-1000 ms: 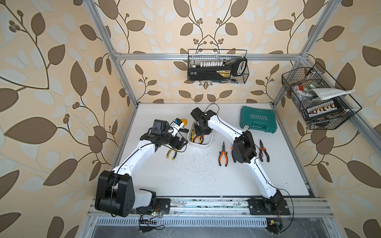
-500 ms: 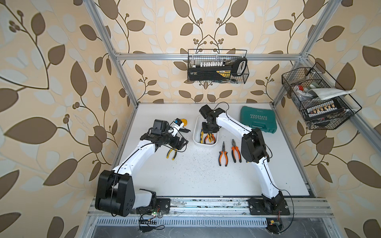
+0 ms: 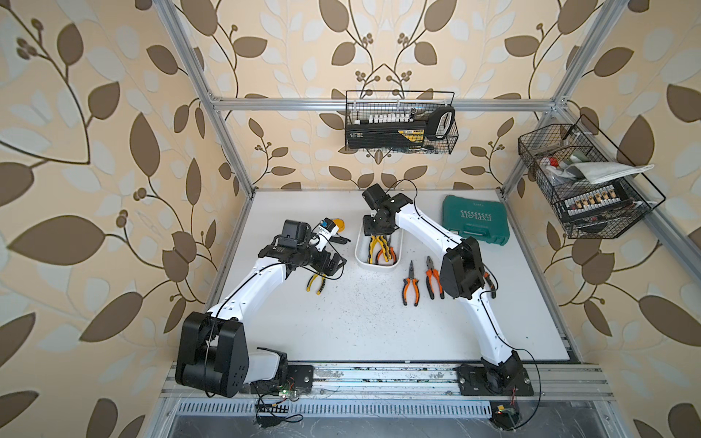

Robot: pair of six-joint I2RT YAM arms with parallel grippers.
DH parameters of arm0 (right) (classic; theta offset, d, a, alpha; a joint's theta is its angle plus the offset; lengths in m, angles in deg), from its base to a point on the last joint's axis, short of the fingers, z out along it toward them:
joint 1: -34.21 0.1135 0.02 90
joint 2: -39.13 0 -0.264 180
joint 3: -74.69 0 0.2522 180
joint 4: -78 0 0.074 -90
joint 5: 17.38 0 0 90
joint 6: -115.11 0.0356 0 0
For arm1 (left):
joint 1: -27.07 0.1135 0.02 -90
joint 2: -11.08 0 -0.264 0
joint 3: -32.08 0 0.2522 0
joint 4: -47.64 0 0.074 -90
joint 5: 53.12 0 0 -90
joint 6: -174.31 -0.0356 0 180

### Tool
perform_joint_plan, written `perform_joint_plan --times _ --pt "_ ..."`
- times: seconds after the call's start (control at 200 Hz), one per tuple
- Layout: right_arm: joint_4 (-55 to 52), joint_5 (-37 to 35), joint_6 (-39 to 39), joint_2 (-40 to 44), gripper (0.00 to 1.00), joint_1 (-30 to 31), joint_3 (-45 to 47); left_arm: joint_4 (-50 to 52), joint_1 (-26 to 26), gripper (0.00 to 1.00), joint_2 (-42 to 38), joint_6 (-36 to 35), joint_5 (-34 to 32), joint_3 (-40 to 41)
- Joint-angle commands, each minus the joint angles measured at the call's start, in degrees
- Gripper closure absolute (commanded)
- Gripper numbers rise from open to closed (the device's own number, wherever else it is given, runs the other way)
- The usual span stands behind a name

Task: Take the pliers out of the storage box
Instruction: Adjust the pliers in the storage box, then pick up the pliers from the storage box.

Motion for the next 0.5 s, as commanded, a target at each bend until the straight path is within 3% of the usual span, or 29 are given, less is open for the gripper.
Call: perform_joint_plan --times 0.0,0.495 --pt "-2.07 -1.79 -1.61 -4.22 0.44 -0.49 -3.23 0.55 0.68 0.01 -0.03 -0.33 0.66 -1.96" --pt "-5.29 -9.43 -9.72 -11.24 0.46 1.16 -8.9 0.98 0.73 0.01 -0.47 -0.65 0.28 -2.0"
